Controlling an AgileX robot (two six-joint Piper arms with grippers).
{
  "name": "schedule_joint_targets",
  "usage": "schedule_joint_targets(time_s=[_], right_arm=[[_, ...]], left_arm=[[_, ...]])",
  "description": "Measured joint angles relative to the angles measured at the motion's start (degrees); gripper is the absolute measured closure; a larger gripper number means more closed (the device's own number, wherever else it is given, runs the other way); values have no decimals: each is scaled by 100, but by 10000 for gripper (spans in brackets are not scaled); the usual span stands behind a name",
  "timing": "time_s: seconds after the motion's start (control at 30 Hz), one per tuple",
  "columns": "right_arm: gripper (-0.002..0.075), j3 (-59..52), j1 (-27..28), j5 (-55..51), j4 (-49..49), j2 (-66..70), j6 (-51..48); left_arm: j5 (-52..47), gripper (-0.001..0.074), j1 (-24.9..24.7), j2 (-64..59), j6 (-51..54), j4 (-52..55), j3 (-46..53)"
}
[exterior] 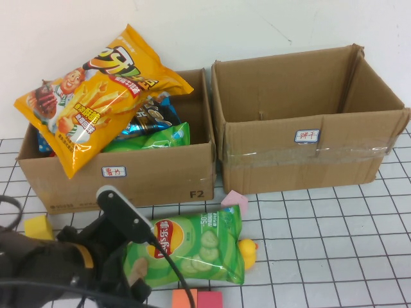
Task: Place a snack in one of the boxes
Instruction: Pick up the potato chip
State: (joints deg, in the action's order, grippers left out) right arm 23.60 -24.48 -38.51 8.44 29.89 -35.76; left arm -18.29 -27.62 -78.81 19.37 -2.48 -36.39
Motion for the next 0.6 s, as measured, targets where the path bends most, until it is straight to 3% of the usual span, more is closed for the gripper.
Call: schedule_joint_targets(time_s=[0.4,0.6], right_arm=[[727,0,0,0,0,0,0],[727,0,0,0,0,0,0]], left_arm=[[680,46,0,-1174,-131,49,0],[1160,149,0,-1216,-259,49,0]])
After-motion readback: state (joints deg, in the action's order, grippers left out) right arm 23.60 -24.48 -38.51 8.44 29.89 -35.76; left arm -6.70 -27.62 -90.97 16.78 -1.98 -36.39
